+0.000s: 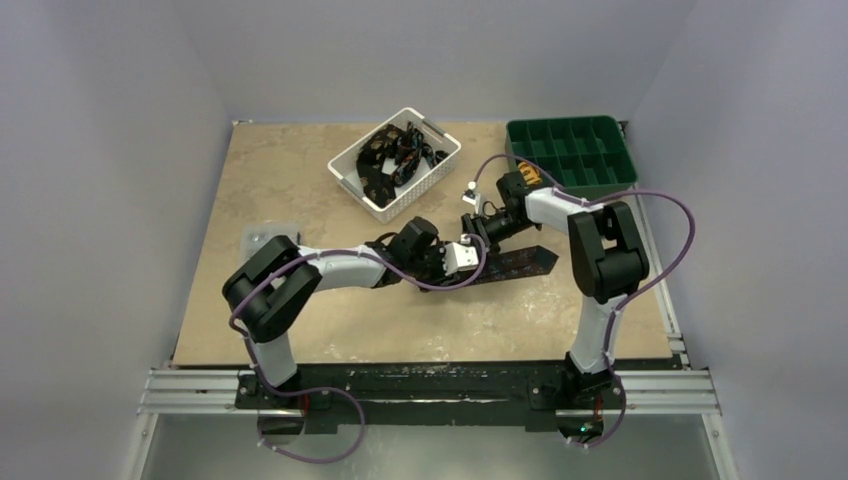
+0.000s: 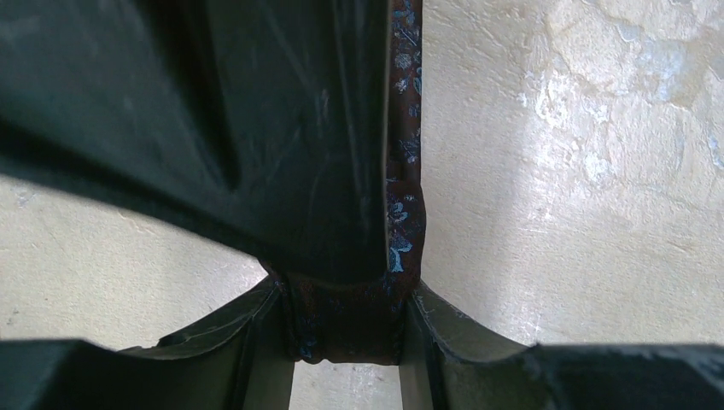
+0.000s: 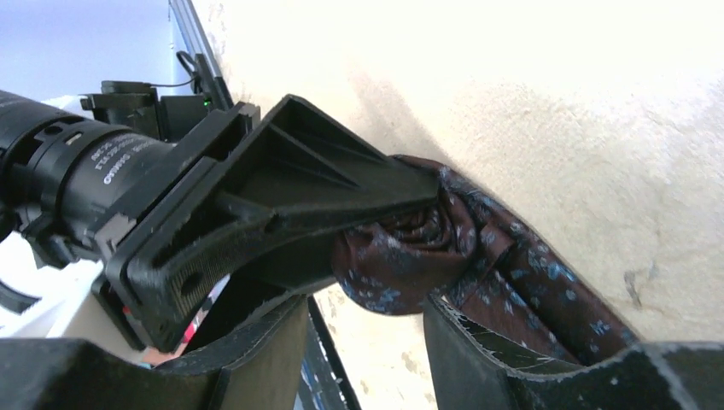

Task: Roll the ties
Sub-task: Roll the tie at the center of the board.

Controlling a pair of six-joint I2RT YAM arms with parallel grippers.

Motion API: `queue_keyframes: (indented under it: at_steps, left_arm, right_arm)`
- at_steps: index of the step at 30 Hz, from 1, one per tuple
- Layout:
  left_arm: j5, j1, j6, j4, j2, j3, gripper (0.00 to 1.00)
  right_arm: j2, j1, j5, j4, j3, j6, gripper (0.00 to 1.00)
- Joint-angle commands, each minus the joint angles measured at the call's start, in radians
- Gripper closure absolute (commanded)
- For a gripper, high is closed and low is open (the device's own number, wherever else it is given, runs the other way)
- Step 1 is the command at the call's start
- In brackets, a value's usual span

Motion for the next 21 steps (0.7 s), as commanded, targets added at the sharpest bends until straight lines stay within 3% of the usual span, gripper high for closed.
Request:
queue_keyframes:
  at_steps: [1,5,7,8,11,16,21]
  left_arm:
    - [0.024,-0.002,0.042,-0.191,0.044,0.025,0.64]
    - [0.028,-0.003,0.043,-0.217,0.057,0.045,0.63]
    - [0.031,-0.003,0.040,-0.218,0.058,0.047,0.61]
    - [0.035,-0.002,0.037,-0.221,0.057,0.049,0.60]
    - [0.041,0.000,0.016,-0.220,0.054,0.056,0.55]
    - [0.100,0.025,-0.057,-0.161,0.006,0.043,0.43]
    - [0.165,0.039,-0.124,0.063,-0.074,-0.034,0.38]
  right_arm:
    - [0.030,0.033,0.002,0.096,0.006,0.063,0.49]
    - [0.063,0.039,0.024,0.096,0.009,0.054,0.52]
    - [0.075,0.039,0.043,0.095,0.006,0.037,0.60]
    - [0.082,0.039,0.047,0.089,0.003,0.021,0.66]
    - [0.101,0.038,0.061,0.057,-0.003,-0.033,1.00]
    - [0.109,0.026,0.130,0.067,-0.025,-0.084,1.00]
    - [0.135,-0.004,0.193,0.057,-0.022,-0.113,1.00]
